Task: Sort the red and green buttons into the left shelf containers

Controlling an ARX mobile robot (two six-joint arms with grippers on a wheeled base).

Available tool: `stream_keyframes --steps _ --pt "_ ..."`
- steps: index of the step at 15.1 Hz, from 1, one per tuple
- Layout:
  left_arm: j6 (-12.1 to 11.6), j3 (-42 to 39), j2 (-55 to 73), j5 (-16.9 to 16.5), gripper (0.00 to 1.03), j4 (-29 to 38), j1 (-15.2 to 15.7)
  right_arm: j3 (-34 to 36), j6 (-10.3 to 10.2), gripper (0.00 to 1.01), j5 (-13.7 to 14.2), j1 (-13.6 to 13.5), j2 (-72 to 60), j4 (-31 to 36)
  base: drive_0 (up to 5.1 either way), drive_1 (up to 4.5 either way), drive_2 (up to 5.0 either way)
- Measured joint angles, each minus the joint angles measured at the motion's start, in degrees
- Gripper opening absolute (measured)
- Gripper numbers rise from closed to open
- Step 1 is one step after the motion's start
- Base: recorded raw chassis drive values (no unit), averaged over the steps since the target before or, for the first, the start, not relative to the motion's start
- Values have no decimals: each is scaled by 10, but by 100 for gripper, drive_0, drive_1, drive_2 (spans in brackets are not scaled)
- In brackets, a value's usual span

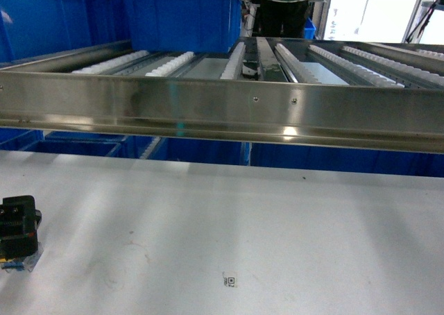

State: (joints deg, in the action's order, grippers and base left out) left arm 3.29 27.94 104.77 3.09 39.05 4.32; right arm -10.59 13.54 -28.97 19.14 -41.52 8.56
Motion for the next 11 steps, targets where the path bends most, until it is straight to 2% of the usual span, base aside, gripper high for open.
stream_keyframes --steps 4,7,9,10,11 --pt "0 16 28 -1 98 0 -12 0 0 26 0 0 0 0 0 0 0" --pt "-1 16 46 6 64 0 -18 0 0 26 0 0 0 0 0 0 0" --pt "2 17 46 8 35 0 -20 0 0 26 0 0 0 0 0 0 0" --pt "7 18 46 4 27 -2 -21 0 0 26 0 0 0 0 0 0 0" --pt "10 19 46 3 26 -3 -21 0 0 26 0 0 0 0 0 0 0"
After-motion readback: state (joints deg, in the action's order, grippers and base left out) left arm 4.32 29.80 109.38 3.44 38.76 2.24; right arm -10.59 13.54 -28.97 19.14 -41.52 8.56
